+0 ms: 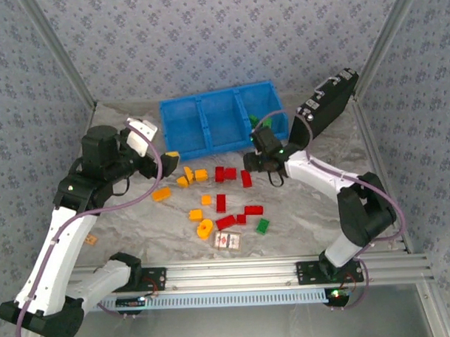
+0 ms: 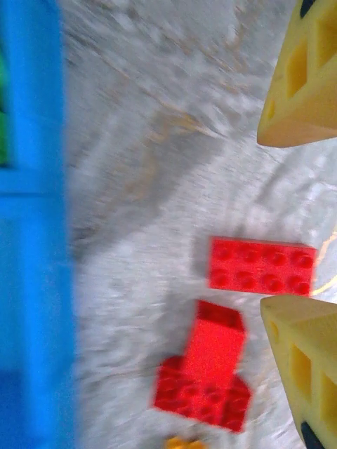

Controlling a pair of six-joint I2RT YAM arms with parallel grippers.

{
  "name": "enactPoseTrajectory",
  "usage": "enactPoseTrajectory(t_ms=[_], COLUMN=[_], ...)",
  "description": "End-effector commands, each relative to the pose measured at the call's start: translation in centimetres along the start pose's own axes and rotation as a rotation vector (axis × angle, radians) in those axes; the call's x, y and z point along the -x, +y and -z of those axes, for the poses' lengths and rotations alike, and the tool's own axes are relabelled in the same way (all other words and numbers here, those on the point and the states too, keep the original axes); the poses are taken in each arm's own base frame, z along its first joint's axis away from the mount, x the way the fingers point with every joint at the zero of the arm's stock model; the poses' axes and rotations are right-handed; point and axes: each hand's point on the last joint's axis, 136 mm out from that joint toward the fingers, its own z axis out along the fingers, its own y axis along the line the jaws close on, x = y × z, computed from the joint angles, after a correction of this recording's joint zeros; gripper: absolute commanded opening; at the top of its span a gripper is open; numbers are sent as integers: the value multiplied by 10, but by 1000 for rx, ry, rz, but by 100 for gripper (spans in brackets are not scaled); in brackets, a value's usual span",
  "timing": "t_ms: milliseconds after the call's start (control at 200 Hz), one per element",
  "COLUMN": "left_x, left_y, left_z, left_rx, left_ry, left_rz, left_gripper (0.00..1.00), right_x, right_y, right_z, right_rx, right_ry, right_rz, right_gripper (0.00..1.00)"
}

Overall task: Sort the legos into containers by color
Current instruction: Pick up the lego from the center of the table.

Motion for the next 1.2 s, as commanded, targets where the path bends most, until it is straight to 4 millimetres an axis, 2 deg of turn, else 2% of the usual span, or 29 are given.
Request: enactPoseTrajectory(t_ms=[0, 300, 620, 685, 780, 855, 1005, 1050, 1070, 1195], left_x=[9, 11, 3, 2, 1, 1, 1, 1, 1, -2], left_y=[-4, -4, -5, -4, -4, -3, -2, -2, -2, -1], left_z=[3, -6, -12, -15, -19, -22, -25, -26, -27, -30], left_rx=[-31, -50, -59, -59, -62, -63, -65, -67, -69, -68], left_ry=[-27, -9, 32, 38, 48, 53, 58, 63, 66, 76], left_rz=[17, 24, 30, 30, 31, 30, 31, 33, 34, 29], left_gripper=[100, 100, 100, 100, 100, 100, 100, 100, 100, 100], right_x=[-6, -31, -45, -46, -47, -46, -35, -37, -22, 4], right_y=[8, 25, 23, 21, 19, 18, 19, 17, 22, 28], right_z=[-8, -43, -70, -73, -78, -80, -77, -76, -72, -59], right_rx=[11, 9, -19, -25, -31, -33, -27, -33, -25, -17], right_ry=[5, 89, 154, 159, 169, 169, 160, 171, 141, 105], right_rz=[33, 90, 105, 107, 109, 109, 121, 134, 132, 155], right_gripper=[61, 63, 63, 61, 52, 44, 34, 33, 32, 29])
